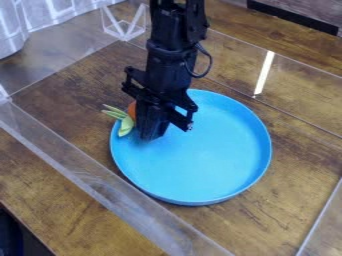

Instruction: Remove the carrot from inside the blue tray and put it on the table

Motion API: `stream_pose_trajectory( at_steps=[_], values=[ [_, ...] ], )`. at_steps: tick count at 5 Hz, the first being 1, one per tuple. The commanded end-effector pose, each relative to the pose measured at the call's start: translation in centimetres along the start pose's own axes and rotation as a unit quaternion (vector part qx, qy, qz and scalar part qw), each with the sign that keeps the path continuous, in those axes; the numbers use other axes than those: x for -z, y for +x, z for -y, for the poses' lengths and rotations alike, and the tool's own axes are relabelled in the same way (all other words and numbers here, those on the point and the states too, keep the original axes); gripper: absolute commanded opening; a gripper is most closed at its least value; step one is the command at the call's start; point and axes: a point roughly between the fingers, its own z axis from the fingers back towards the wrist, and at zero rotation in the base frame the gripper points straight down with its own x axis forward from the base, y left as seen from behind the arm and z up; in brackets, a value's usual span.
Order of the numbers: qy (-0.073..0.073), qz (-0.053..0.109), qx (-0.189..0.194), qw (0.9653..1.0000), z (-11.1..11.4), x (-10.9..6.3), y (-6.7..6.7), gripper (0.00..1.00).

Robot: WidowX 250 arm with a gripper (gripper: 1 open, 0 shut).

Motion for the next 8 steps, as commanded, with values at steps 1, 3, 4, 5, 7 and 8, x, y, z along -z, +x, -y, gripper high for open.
stream_pose_trajectory(
  at_steps=[1,3,4,5,7,8],
  values=[
    [0.005,0.021,-0.015,0.9997,-1.5,-1.7,0.0,0.0],
    [0.006,0.033,-0.014,0.9993,-2.3,-3.3,0.0,0.0],
    [0.01,0.041,-0.014,0.999,-2.9,-4.3,0.1,0.0],
    [0.011,0.05,-0.016,0.9986,-3.6,-4.8,0.5,0.0],
    [0.011,0.053,-0.013,0.9984,-5.3,-3.5,1.7,1.0],
    [0.009,0.059,0.001,0.9982,-5.1,-2.4,2.2,1.0]
  ],
)
